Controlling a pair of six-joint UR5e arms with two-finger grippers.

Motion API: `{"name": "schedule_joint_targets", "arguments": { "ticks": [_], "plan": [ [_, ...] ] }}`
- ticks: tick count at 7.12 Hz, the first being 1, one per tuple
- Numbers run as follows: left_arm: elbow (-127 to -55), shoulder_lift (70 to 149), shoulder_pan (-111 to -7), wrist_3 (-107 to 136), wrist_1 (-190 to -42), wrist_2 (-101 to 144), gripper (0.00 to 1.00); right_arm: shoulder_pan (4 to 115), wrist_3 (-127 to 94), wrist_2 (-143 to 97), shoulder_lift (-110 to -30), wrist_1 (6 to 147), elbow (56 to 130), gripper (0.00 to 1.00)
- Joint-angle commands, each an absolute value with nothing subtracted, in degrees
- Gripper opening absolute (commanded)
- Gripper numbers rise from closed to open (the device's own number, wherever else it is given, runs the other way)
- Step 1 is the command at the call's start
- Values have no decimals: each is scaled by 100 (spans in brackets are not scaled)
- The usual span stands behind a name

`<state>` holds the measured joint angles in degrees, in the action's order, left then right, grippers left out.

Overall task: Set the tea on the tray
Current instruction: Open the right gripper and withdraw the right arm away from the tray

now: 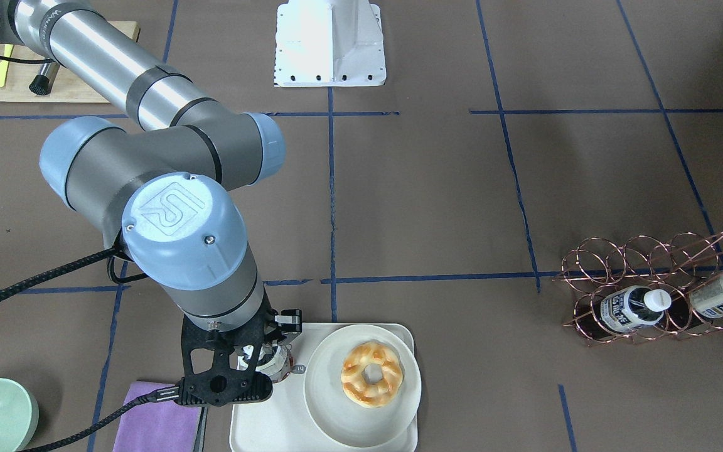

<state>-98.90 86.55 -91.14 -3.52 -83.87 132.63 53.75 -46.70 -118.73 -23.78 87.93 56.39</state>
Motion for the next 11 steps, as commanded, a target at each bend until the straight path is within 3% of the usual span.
{"name": "schedule_joint_targets", "arguments": {
  "ticks": [1,6,7,9,11],
  "plan": [
    [-9879,8657,-9114,-352,-8393,13263,100,5370,-4649,-11865,-2373,8798,5643,99],
    [-9826,8649,-9114,-352,-8394,13263,100,5939,-4246,-12739,-2030,9149,5783,100],
    [-9809,8657,-9114,-352,-8394,13263,100,6063,-4028,-12909,-2335,9219,6009,100],
    [-9809,8657,-9114,-352,-8385,13263,100,6414,-2610,-12911,-3326,10137,7175,100],
    [-9809,8657,-9114,-352,-8498,13254,100,6897,-1254,-13007,-4765,10485,8493,100]
  ]
}}
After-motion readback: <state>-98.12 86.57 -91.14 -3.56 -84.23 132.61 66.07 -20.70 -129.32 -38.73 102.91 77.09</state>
